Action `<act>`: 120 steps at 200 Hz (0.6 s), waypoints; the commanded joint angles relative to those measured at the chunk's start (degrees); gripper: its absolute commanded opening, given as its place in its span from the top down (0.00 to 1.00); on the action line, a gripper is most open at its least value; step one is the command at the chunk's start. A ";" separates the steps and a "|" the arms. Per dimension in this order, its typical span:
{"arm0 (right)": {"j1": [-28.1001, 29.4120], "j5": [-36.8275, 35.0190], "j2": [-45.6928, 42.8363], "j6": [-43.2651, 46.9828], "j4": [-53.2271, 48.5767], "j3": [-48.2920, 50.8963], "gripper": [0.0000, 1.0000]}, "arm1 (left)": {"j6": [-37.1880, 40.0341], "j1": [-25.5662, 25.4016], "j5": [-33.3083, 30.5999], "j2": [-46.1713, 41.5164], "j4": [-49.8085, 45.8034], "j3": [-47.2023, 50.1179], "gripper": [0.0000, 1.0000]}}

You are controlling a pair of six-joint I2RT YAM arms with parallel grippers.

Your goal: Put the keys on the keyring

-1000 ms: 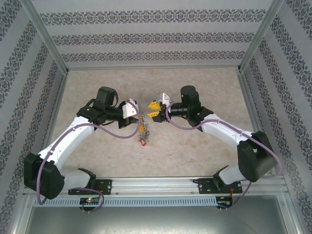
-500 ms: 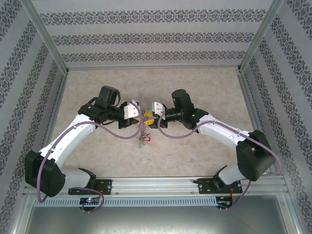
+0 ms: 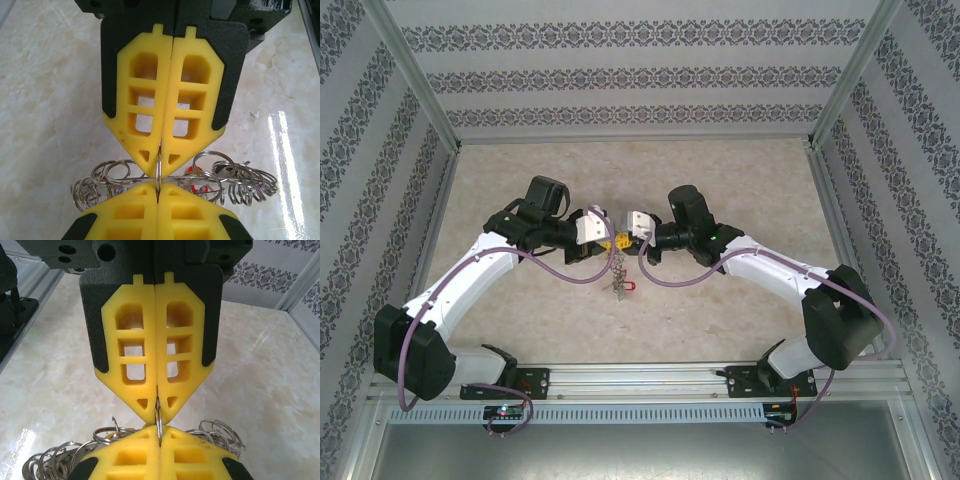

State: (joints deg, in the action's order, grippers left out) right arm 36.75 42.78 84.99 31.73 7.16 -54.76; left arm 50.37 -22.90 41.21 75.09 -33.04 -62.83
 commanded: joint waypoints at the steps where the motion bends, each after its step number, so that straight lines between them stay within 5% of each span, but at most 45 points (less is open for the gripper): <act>1: -0.25 1.75 -1.06 -6.96 8.41 0.95 1.00 | -1.06 -0.36 0.32 -0.88 1.75 -1.04 0.94; 120: -1.60 1.88 -1.92 -30.96 37.87 6.47 1.00 | -5.02 0.46 3.47 -1.75 6.42 2.29 0.89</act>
State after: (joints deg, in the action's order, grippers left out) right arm 35.73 44.36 84.38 8.62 27.75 -48.47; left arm 47.22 -22.50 41.56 73.87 -28.16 -62.46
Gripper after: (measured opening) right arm 0.065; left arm 0.108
